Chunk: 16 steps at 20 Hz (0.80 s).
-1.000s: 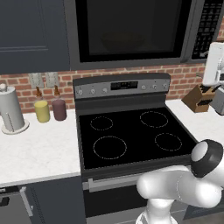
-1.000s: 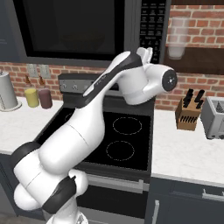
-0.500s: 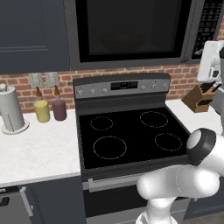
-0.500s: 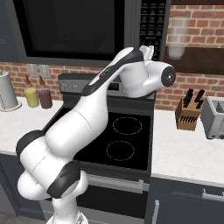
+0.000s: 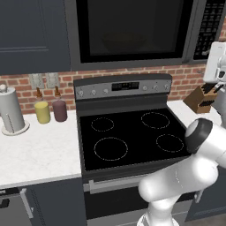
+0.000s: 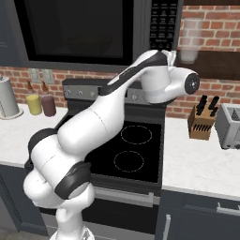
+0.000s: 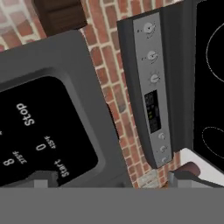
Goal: Open the microwave, place the bowl with waffle inside the microwave, then close the microwave door and turn it on.
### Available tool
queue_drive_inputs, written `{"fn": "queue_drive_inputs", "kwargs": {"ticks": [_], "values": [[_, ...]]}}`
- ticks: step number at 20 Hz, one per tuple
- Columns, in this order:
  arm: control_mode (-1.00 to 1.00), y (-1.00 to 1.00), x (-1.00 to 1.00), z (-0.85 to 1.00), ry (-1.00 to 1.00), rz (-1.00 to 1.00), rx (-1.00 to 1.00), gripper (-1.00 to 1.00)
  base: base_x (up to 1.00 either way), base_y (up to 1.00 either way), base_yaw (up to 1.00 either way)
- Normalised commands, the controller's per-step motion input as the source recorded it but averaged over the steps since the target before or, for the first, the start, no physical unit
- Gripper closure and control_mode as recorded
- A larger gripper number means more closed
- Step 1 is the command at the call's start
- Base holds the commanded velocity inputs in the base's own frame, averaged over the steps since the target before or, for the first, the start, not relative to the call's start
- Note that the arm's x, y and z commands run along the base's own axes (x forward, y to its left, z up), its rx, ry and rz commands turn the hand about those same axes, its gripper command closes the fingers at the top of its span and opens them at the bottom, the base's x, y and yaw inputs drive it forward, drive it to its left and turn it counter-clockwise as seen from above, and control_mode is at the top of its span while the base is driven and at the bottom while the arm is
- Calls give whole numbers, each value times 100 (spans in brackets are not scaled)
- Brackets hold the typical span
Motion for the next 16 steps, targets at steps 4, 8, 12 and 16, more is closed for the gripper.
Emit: {"fn": "queue_drive_inputs", "kwargs": {"ticks": [4,8,12,16], "values": [[-100,-13,25,-13,0,0,0,-100,0,0,0],[-100,-1,29,-5,0,0,0,-100,0,0,0],[-100,0,18,0,0,0,0,-100,0,0,0],[-100,5,1,-1,0,0,0,-100,0,0,0]]}}
